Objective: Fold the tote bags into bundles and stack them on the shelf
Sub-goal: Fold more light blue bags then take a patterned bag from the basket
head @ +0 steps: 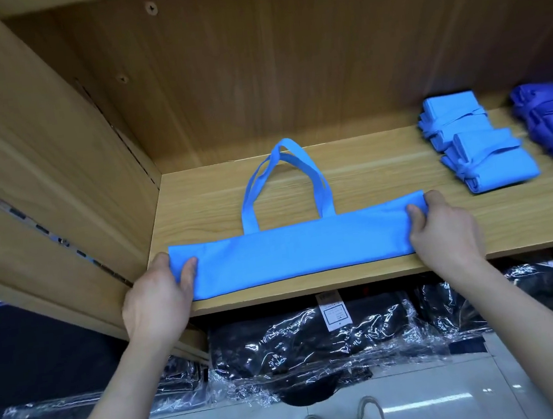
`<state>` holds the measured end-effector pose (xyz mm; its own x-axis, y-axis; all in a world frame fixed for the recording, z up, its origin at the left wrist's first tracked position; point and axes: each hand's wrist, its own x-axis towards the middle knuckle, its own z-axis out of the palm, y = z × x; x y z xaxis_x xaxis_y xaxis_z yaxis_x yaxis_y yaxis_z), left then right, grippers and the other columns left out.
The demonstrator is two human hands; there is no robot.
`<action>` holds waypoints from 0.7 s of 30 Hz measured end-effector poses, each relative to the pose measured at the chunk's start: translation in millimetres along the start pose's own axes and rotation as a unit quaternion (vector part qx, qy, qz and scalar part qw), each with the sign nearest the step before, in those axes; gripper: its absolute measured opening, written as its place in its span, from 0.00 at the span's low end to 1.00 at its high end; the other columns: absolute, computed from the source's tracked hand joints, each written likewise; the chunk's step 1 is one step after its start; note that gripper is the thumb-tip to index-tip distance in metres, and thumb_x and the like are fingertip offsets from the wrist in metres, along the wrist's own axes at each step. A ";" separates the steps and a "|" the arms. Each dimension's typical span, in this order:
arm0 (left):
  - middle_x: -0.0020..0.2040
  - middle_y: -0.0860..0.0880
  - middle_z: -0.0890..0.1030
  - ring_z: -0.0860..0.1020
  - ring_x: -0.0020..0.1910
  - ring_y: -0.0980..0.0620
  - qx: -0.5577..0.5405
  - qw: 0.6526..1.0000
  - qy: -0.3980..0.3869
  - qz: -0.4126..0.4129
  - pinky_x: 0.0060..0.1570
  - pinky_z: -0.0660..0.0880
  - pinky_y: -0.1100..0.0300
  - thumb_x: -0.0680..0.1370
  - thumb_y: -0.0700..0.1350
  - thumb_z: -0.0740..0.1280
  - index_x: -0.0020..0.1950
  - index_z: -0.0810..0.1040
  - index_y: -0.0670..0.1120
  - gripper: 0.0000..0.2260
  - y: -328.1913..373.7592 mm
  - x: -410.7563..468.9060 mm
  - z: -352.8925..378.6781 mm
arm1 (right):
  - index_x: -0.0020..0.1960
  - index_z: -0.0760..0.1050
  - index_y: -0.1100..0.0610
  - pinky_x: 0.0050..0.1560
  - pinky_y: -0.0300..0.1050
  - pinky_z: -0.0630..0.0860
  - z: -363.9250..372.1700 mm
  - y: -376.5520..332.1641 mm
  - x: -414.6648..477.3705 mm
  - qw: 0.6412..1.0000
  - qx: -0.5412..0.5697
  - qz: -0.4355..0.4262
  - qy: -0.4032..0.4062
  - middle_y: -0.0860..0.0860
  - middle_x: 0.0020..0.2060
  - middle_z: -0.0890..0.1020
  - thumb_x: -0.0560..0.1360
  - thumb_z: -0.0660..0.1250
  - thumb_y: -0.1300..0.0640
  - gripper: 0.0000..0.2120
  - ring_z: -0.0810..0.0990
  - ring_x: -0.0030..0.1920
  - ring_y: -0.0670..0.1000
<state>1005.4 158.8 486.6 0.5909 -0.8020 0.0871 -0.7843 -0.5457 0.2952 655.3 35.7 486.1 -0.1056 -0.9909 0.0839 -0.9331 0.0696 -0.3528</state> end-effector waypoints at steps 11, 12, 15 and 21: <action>0.70 0.52 0.74 0.69 0.70 0.45 0.034 0.942 -0.117 0.313 0.70 0.63 0.44 0.80 0.58 0.52 0.66 0.76 0.58 0.20 21.2 -1.8 8.2 | 0.52 0.65 0.58 0.40 0.50 0.64 2.1 -3.9 7.1 0.998 -0.064 -0.002 -0.007 0.62 0.50 0.78 0.82 0.54 0.50 0.11 0.77 0.43 0.64; 0.71 0.53 0.72 0.68 0.71 0.46 0.033 0.942 -0.135 0.306 0.71 0.62 0.46 0.80 0.63 0.48 0.68 0.74 0.60 0.23 20.3 -1.9 11.5 | 0.55 0.66 0.59 0.40 0.51 0.65 3.8 -2.4 9.2 0.998 -0.058 -0.006 -0.003 0.61 0.52 0.77 0.81 0.55 0.50 0.12 0.78 0.46 0.65; 0.70 0.53 0.72 0.71 0.65 0.45 0.071 0.937 -0.130 0.318 0.62 0.72 0.46 0.79 0.67 0.45 0.68 0.71 0.64 0.25 16.8 -6.1 12.7 | 0.62 0.65 0.57 0.41 0.54 0.67 5.3 -1.2 17.1 0.999 -0.040 -0.018 0.032 0.62 0.55 0.72 0.80 0.59 0.52 0.14 0.78 0.44 0.66; 0.62 0.53 0.75 0.73 0.54 0.47 0.104 0.932 -0.071 0.340 0.46 0.76 0.50 0.76 0.64 0.53 0.65 0.75 0.62 0.21 23.7 -19.0 15.7 | 0.71 0.68 0.54 0.65 0.59 0.68 4.5 -45.1 3.8 0.979 -0.027 -0.202 0.015 0.59 0.70 0.68 0.77 0.61 0.52 0.23 0.68 0.69 0.62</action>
<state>972.6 157.3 477.0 -0.0745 -0.9956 0.0566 -0.9968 0.0761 0.0263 698.5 28.3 498.1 0.2668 -0.9349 0.2340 -0.9176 -0.3206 -0.2349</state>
